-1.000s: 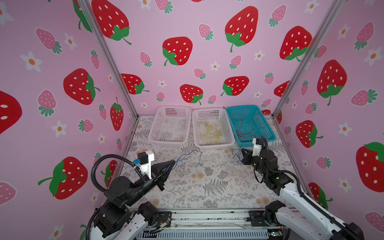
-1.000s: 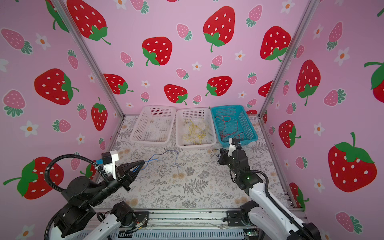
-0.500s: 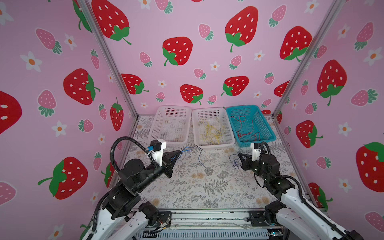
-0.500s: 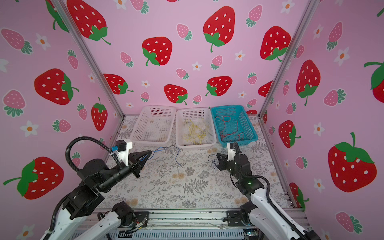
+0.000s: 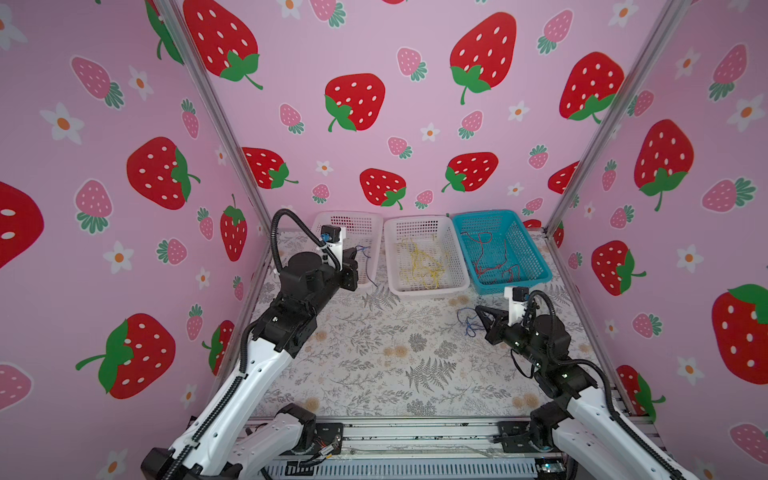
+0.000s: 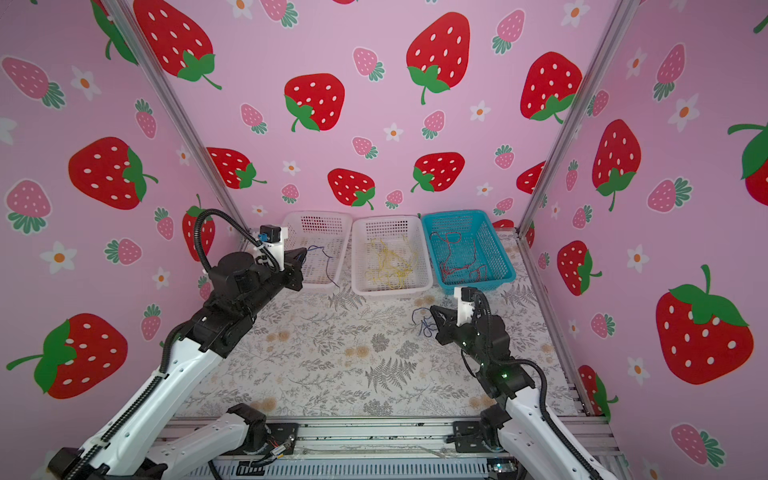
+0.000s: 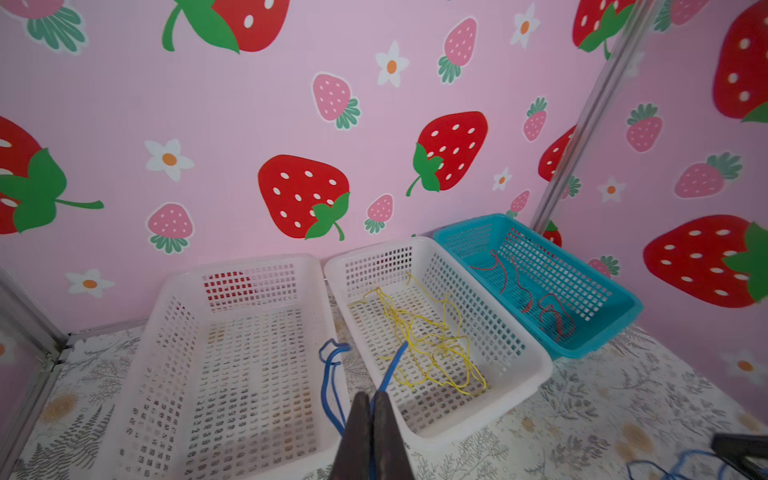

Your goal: Untangle the cables

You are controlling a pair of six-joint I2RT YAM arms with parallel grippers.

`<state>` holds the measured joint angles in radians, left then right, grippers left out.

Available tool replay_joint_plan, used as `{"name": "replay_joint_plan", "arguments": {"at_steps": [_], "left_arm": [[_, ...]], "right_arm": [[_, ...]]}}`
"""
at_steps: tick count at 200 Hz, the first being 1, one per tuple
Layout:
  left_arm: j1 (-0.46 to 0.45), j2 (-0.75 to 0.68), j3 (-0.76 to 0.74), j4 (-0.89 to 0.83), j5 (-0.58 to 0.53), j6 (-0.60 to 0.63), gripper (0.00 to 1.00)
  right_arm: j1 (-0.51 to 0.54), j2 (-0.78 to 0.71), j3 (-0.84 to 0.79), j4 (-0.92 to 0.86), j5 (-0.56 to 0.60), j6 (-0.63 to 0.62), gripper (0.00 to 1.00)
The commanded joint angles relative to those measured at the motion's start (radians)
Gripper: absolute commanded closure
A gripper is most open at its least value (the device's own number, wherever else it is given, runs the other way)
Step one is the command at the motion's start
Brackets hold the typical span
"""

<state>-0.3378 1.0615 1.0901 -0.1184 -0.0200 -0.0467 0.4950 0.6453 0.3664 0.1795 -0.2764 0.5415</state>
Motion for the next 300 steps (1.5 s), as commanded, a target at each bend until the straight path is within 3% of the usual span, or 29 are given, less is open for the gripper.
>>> {"name": "replay_joint_plan", "arguments": {"at_steps": [1, 47, 116, 193, 300], "left_arm": [[0.075, 0.081, 0.068, 0.094, -0.025, 0.029, 1.0], [0.172, 0.34, 0.182, 0.12, -0.051, 0.036, 1.0], [0.188, 0.567, 0.254, 0.151, -0.107, 0.055, 1.0], [0.188, 0.6, 0.214, 0.178, -0.086, 0.046, 0.62], [0.19, 0.598, 0.24, 0.115, -0.048, -0.01, 0.45]], "right_arm": [[-0.003, -0.023, -0.014, 0.047, -0.049, -0.016, 1.0], [-0.001, -0.039, -0.025, 0.072, -0.101, -0.007, 1.0], [0.002, -0.059, -0.034, 0.08, -0.131, -0.006, 1.0], [0.005, -0.045, -0.046, 0.095, -0.139, -0.009, 1.0], [0.008, -0.033, -0.037, 0.082, -0.13, -0.006, 1.0]]}}
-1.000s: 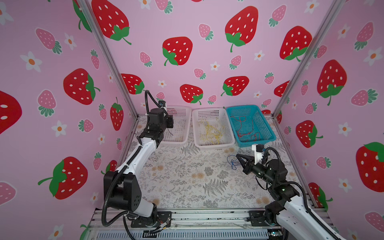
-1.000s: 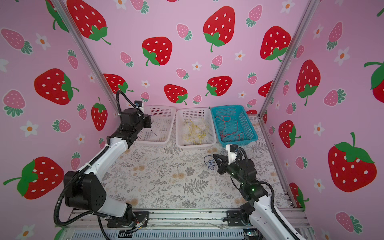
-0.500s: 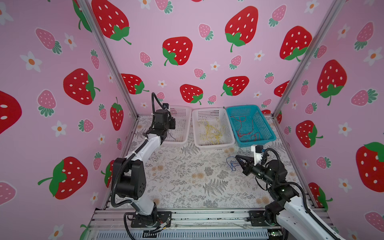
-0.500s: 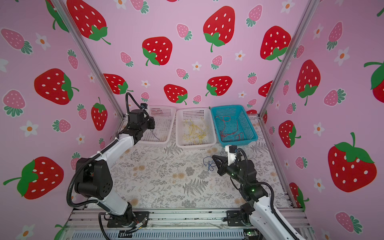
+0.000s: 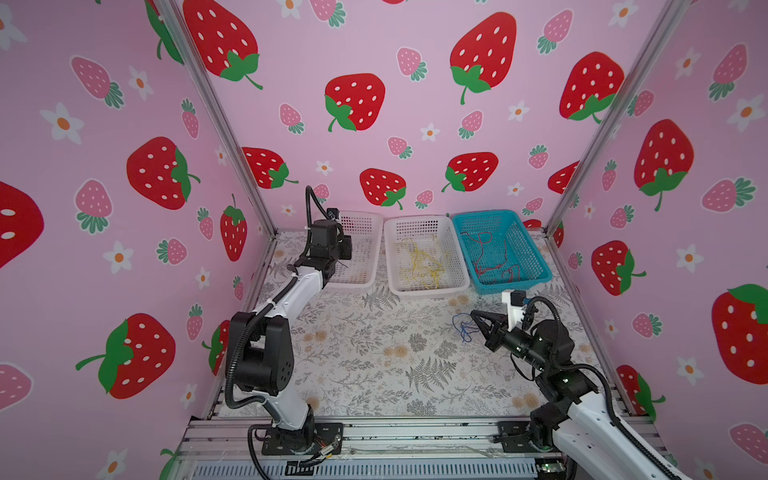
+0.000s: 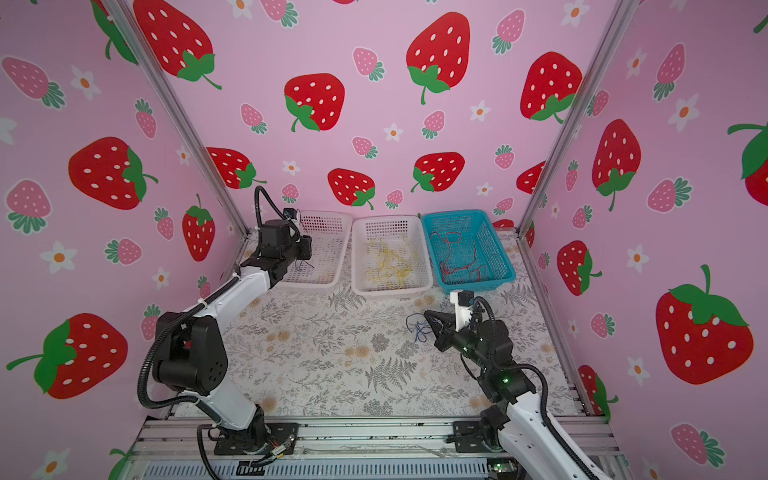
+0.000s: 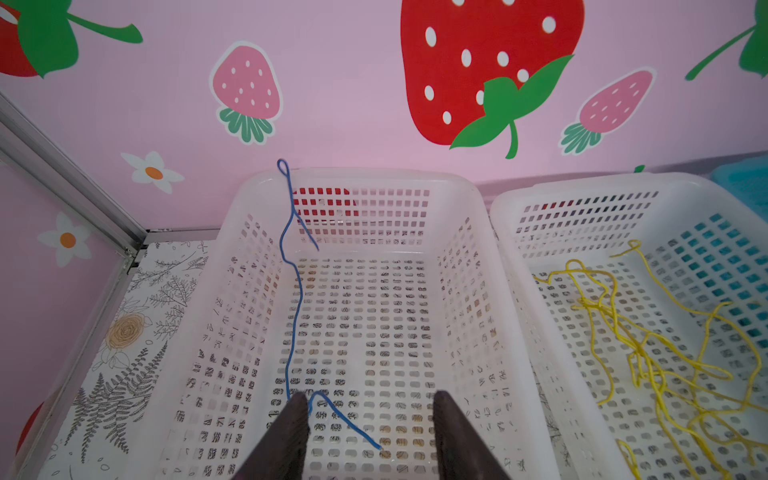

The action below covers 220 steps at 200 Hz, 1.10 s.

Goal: Untangle the cables
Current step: 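Release the blue wire into the empty white basket with the left gripper, then carry the blue wire into the same white basket with the right gripper and release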

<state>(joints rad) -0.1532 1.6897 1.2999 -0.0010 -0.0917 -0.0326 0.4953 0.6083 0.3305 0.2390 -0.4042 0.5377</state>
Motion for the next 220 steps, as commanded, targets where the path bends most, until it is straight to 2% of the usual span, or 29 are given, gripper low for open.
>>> {"name": "replay_joint_plan", "arguments": {"at_steps": [1, 64, 100, 116, 125, 160, 188, 220], "left_arm": [[0.005, -0.032, 0.03, -0.003, 0.025, -0.026, 0.45], [0.006, -0.238, -0.014, 0.014, 0.096, -0.192, 0.29], [0.006, -0.375, -0.061, -0.046, 0.04, -0.282, 0.19], [0.006, -0.446, -0.112, -0.074, -0.005, -0.322, 0.12], [0.006, -0.488, -0.149, -0.09, -0.034, -0.343, 0.0], [0.006, -0.657, -0.298, -0.205, -0.156, -0.412, 0.01], [0.006, -0.785, -0.385, -0.307, -0.246, -0.408, 0.01], [0.004, -0.943, -0.482, -0.397, -0.26, -0.439, 0.01]], "right_arm": [[0.007, 0.005, -0.001, 0.022, -0.001, -0.002, 1.0], [0.017, 0.077, 0.106, -0.008, 0.019, 0.005, 1.0], [0.089, 0.177, 0.255, -0.056, 0.071, -0.03, 1.0], [0.124, 0.233, 0.32, -0.065, 0.098, -0.043, 1.0], [0.143, 0.266, 0.354, -0.065, 0.108, -0.047, 1.0], [0.237, 0.438, 0.517, -0.077, 0.158, -0.072, 1.0], [0.301, 0.574, 0.677, -0.091, 0.186, -0.101, 1.0], [0.332, 0.752, 0.868, -0.105, 0.174, -0.109, 1.0]]}}
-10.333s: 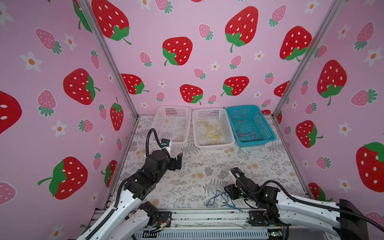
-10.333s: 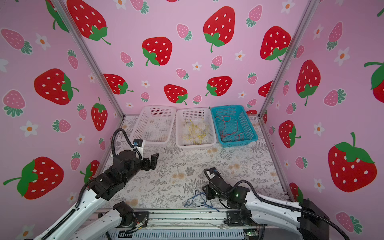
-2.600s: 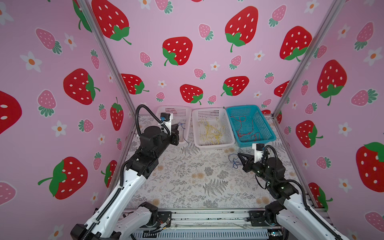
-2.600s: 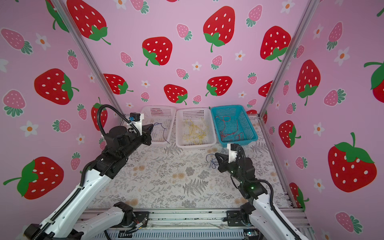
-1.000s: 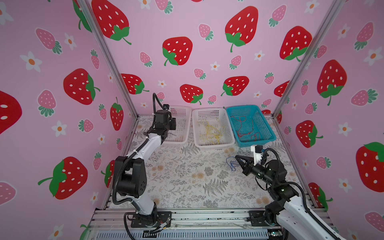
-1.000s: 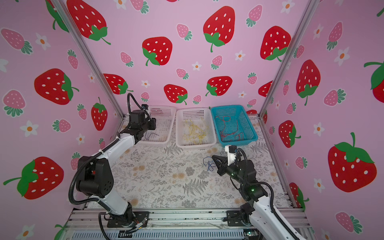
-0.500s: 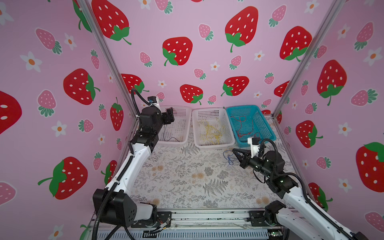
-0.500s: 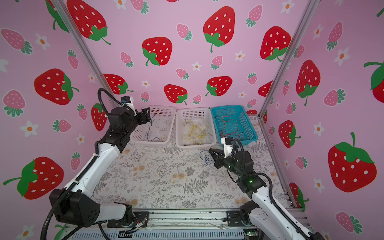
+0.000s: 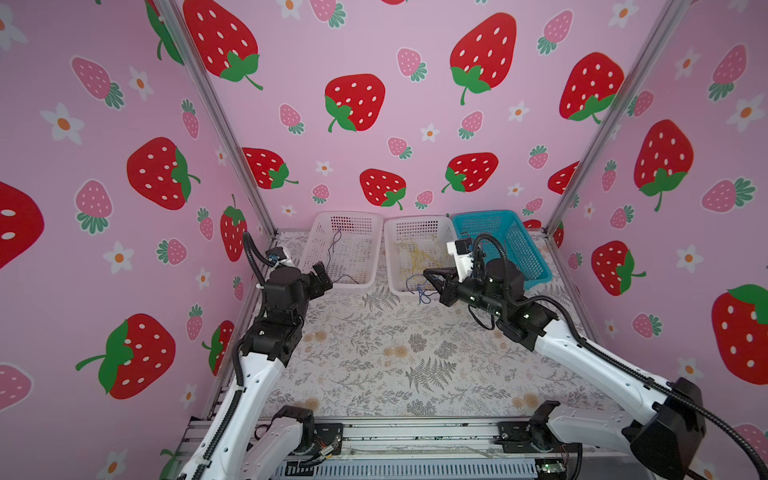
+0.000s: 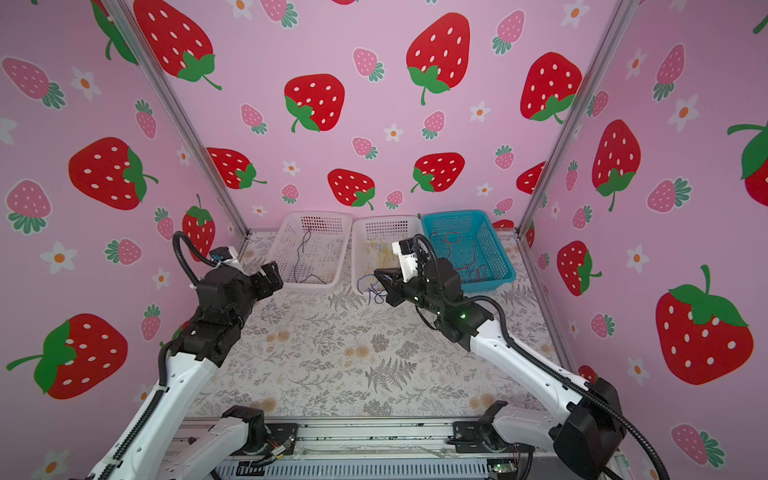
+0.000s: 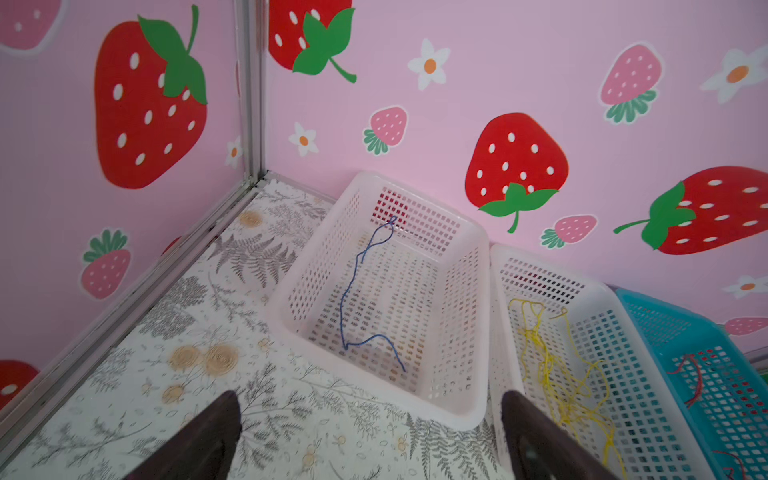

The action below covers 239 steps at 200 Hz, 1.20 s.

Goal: Untangle the cables
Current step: 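Carry the blue wire into the same white basket with the right gripper and release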

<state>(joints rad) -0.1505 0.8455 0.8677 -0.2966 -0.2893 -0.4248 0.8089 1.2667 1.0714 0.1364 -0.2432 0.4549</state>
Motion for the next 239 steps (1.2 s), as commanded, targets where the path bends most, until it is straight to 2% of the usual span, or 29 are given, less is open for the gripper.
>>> {"name": "replay_joint_plan", "arguments": {"at_steps": [1, 39, 63, 110, 137, 206, 239], "left_arm": [[0.002, -0.104, -0.052, -0.103, -0.061, -0.048, 0.01], [0.0, -0.274, -0.146, -0.146, -0.024, -0.054, 0.01], [-0.004, -0.347, -0.201, -0.149, -0.042, -0.052, 0.01], [-0.012, -0.353, -0.194, -0.157, -0.043, -0.078, 0.01], [-0.011, -0.36, -0.189, -0.163, -0.057, -0.075, 0.01], [-0.011, -0.363, -0.197, -0.151, -0.036, -0.081, 0.01], [-0.011, -0.364, -0.198, -0.151, -0.034, -0.08, 0.01]], "right_arm": [[0.018, 0.098, 0.132, -0.004, 0.012, -0.026, 1.0], [0.031, 0.346, 0.382, -0.018, -0.025, -0.01, 1.0], [0.033, 0.525, 0.606, -0.088, -0.034, -0.013, 1.0], [0.044, 0.895, 1.063, -0.208, -0.087, -0.025, 1.0], [0.045, 1.062, 1.243, -0.229, -0.116, -0.036, 1.0], [0.043, 1.211, 1.297, -0.18, -0.126, -0.076, 1.0], [0.043, 1.236, 1.317, -0.191, -0.139, -0.093, 0.91]]}}
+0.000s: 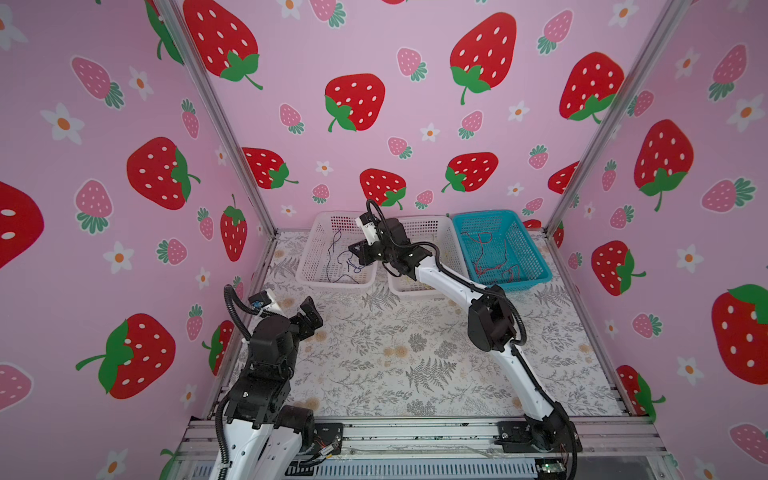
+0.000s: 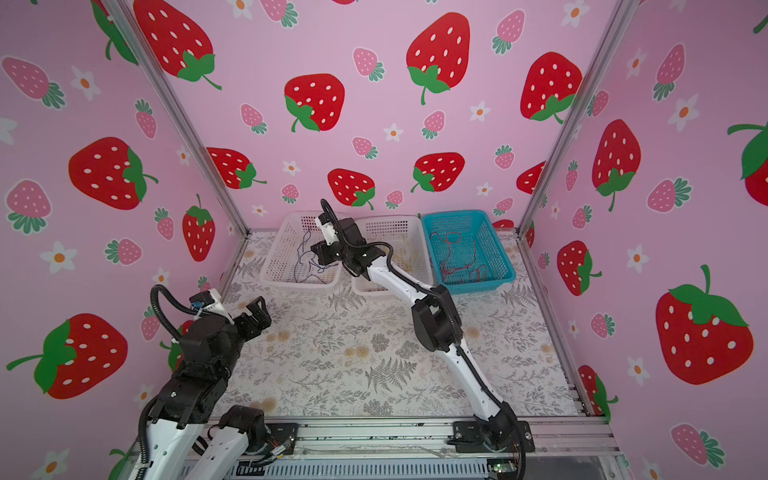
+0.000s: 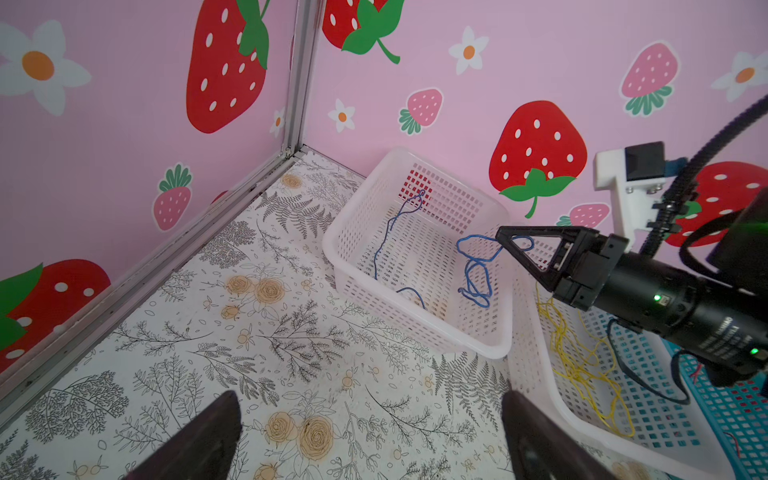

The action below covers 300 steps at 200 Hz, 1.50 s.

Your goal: Untangle the cables

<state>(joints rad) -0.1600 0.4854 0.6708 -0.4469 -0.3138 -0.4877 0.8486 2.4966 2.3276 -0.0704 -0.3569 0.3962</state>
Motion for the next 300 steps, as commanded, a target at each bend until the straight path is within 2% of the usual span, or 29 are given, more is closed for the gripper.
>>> {"name": "replay_joint_plan", "arguments": {"at_steps": [1, 43, 81, 97, 101, 115, 149, 170, 180, 215, 240, 259, 300], "left_arm": [[-0.001, -0.005, -0.001, -0.001, -0.009, -0.017, 0.01], [0.0, -0.001, -0.002, 0.004, -0.003, -0.017, 0.01], [0.0, 0.003, -0.004, 0.004, -0.005, -0.015, 0.01], [0.0, 0.007, -0.005, 0.007, -0.004, -0.017, 0.01], [0.0, 0.007, -0.005, 0.007, -0.003, -0.016, 0.01], [0.001, 0.012, -0.005, 0.008, 0.0, -0.017, 0.01], [0.001, 0.018, -0.007, 0.008, 0.002, -0.017, 0.01], [0.001, 0.024, -0.01, 0.014, 0.013, -0.016, 0.01], [0.001, 0.027, -0.008, 0.016, 0.013, -0.018, 0.01], [0.0, 0.042, -0.011, 0.028, 0.037, -0.028, 0.01], [-0.006, 0.059, -0.037, 0.056, 0.04, -0.015, 0.01], [-0.011, 0.082, -0.047, 0.058, -0.003, -0.015, 0.01], [-0.03, 0.14, -0.064, 0.111, -0.041, 0.05, 0.01]], "right_arm": [[0.005, 0.007, 0.061, 0.016, -0.025, -0.035, 0.91], [0.004, 0.0, 0.074, -0.001, -0.012, -0.052, 0.7], [-0.002, -0.043, 0.123, -0.049, 0.015, -0.122, 0.54], [-0.007, -0.102, 0.122, -0.046, 0.016, -0.139, 0.49], [-0.009, -0.12, 0.121, -0.047, 0.018, -0.149, 0.44], [-0.009, -0.19, 0.109, -0.057, 0.039, -0.193, 0.38], [-0.008, -0.405, -0.022, -0.067, 0.164, -0.299, 0.24], [-0.009, -0.561, -0.177, -0.043, 0.252, -0.342, 0.13], [-0.008, -0.654, -0.288, -0.007, 0.301, -0.357, 0.0], [-0.008, -1.009, -0.805, 0.237, 0.477, -0.42, 0.01], [-0.012, -1.237, -1.164, 0.389, 0.661, -0.42, 0.01], [-0.032, -1.374, -1.368, 0.418, 0.793, -0.423, 0.01], [-0.182, -1.608, -1.709, 0.421, 0.972, -0.275, 0.01]]}}
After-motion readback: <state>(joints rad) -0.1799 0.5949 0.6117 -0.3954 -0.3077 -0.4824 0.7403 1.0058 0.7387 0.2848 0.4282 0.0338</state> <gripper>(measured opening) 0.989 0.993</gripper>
